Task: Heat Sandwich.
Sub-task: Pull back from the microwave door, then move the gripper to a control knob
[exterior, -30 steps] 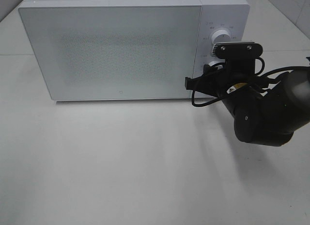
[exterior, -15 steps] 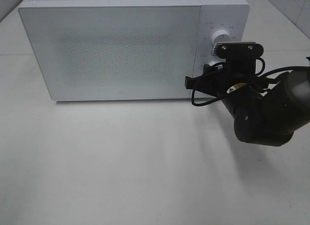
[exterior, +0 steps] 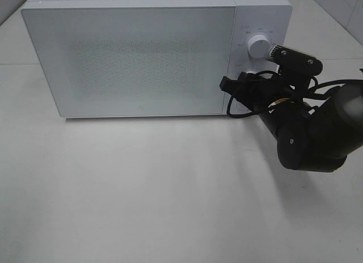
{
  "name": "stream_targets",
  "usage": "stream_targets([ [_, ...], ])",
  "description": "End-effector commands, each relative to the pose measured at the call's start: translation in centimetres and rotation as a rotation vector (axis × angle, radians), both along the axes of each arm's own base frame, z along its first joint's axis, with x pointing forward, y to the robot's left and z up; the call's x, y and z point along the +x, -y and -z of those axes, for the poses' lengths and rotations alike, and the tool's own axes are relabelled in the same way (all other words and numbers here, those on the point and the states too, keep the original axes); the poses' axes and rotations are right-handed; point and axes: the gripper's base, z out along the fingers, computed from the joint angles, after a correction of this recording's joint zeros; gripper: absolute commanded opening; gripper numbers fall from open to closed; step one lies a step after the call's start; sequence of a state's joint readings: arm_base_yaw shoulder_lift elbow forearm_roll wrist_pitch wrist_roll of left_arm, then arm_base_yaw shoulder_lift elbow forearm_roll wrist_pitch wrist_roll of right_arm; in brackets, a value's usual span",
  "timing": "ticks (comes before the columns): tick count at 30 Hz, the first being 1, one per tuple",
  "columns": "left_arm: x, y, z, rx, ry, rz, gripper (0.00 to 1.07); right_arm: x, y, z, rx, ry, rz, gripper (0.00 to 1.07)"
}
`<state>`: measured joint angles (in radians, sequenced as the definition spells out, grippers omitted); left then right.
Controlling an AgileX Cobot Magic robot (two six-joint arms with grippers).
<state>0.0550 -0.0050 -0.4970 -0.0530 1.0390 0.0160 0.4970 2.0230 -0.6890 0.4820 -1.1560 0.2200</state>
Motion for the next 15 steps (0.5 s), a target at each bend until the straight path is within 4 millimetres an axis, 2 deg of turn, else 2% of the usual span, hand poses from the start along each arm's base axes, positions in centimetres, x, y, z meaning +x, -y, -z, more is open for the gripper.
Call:
stream_targets([
  [1,-0.36,0.05,0.04,-0.001,0.028,0.001,0.98,0.3,-0.79,-1.7,0.129,0.135,-0.043,0.11],
  [4,-0.36,0.05,0.04,-0.001,0.028,0.001,0.98,0.35,-0.69,-1.88,0.21,0.147,-0.029,0.12],
  [8,-0.36,0.05,0.04,-0.001,0.028,0.001,0.98,0.35,-0.62,-2.27,0.416,0.17,-0.003,0.12],
  [15,-0.36,0.05,0.04,-0.001,0.028,0.001,0.98,0.36,-0.56,-2.39,0.603,0.163,0.023,0.12],
])
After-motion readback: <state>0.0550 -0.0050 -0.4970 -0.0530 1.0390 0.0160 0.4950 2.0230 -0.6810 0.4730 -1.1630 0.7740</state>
